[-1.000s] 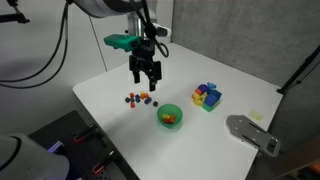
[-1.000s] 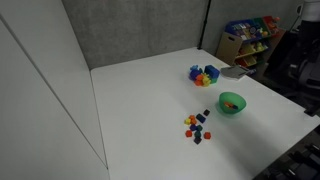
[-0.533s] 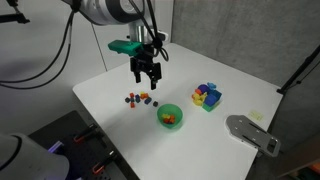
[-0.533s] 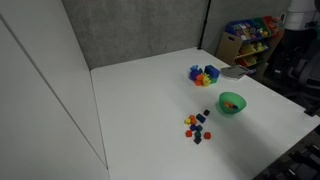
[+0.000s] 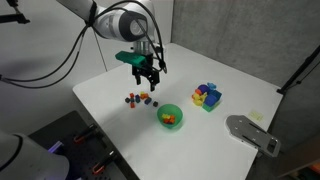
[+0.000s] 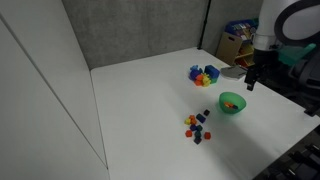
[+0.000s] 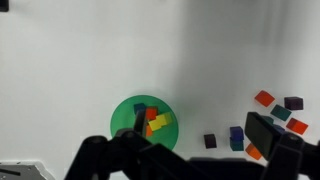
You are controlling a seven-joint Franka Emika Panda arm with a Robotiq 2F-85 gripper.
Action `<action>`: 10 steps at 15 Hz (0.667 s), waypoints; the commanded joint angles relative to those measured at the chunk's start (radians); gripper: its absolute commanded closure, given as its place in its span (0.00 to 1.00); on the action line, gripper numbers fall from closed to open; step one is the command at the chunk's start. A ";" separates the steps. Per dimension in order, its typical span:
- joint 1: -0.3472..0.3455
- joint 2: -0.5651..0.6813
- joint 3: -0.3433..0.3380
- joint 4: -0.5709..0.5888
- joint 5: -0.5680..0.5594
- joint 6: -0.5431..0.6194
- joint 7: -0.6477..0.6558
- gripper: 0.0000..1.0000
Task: Pick up the small brown block from the table and put it in the green bowl
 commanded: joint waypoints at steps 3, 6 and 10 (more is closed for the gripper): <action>0.027 0.167 0.007 0.066 0.013 0.169 0.014 0.00; 0.036 0.262 0.006 0.095 0.026 0.287 0.009 0.00; 0.043 0.387 0.008 0.148 0.059 0.390 -0.002 0.00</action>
